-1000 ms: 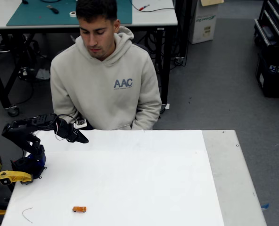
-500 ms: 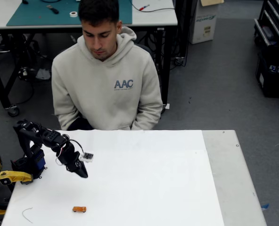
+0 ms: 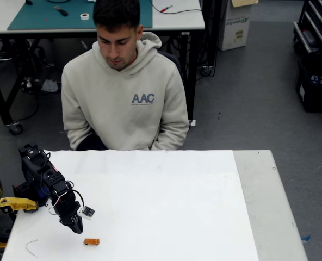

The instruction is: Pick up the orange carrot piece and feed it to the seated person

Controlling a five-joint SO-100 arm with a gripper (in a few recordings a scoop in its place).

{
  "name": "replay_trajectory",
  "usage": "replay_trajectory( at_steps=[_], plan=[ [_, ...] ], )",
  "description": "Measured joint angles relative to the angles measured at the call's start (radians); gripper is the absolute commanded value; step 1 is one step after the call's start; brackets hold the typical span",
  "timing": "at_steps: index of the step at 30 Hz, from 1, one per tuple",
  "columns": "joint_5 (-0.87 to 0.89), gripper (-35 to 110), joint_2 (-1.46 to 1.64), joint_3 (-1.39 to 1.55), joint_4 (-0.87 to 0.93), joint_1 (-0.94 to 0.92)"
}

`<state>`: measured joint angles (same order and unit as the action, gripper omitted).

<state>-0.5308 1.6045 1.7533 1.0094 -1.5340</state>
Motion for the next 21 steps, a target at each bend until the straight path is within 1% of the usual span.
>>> replay_trajectory(
  at_steps=[9, 17, 21],
  plan=[
    [-0.005, -2, -0.017, 0.0, 0.0, -0.011],
    [-0.025, -2, -0.017, 0.0, 0.0, 0.025],
    [-0.026, 5, -0.017, 0.0, 0.0, 0.054]
  ],
)
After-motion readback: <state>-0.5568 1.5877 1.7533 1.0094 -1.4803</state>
